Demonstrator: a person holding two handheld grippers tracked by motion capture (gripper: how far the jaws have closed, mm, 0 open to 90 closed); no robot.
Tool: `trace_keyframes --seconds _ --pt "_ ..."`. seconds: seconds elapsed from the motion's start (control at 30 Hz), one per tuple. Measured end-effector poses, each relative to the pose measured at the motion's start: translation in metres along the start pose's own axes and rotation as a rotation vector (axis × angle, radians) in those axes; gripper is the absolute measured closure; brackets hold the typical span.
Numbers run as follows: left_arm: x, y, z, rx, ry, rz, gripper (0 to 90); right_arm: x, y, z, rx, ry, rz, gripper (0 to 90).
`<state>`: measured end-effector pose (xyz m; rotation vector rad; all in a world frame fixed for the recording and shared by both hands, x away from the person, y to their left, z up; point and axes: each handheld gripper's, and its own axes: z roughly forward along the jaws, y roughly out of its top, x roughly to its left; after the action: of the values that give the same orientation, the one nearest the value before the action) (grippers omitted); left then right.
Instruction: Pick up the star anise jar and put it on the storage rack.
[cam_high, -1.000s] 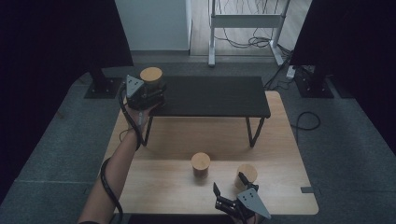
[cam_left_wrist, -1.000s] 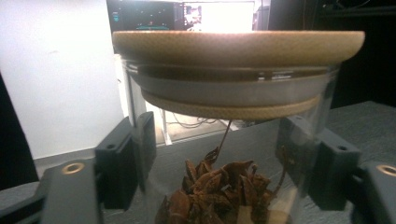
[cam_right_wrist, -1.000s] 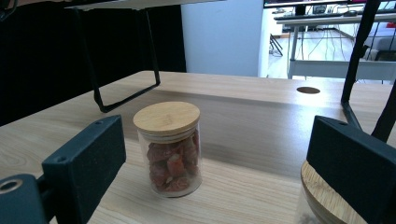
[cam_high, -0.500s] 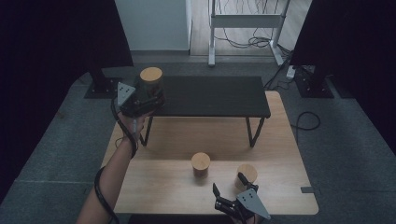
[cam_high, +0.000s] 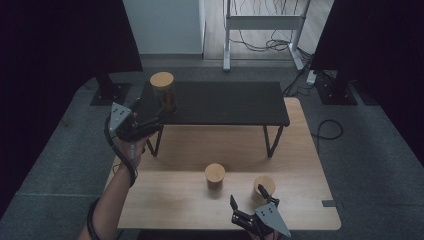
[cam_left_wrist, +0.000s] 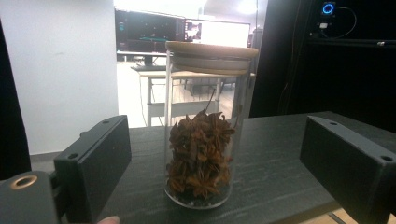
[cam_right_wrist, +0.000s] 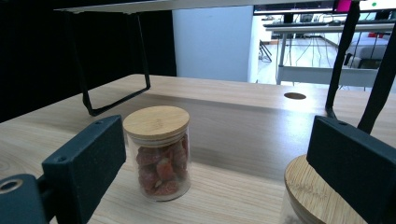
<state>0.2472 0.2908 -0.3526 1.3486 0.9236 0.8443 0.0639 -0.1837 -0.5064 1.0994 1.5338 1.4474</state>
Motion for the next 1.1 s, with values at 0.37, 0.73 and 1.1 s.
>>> trace_keyframes --seconds 0.37,0.73,1.1 --pt "-0.002 -0.015 -0.025 0.041 0.005 0.003 9.3 0.005 -0.001 -0.001 -0.003 -0.003 -0.022 3.8" --pt "-0.005 -0.033 -0.056 0.074 0.002 -0.014 10.2 0.006 -0.001 -0.002 0.0 -0.014 -0.028 3.8" --pt "-0.01 -0.063 -0.076 0.14 -0.009 -0.055 10.3 0.007 -0.001 -0.004 -0.005 0.001 -0.039 3.7"
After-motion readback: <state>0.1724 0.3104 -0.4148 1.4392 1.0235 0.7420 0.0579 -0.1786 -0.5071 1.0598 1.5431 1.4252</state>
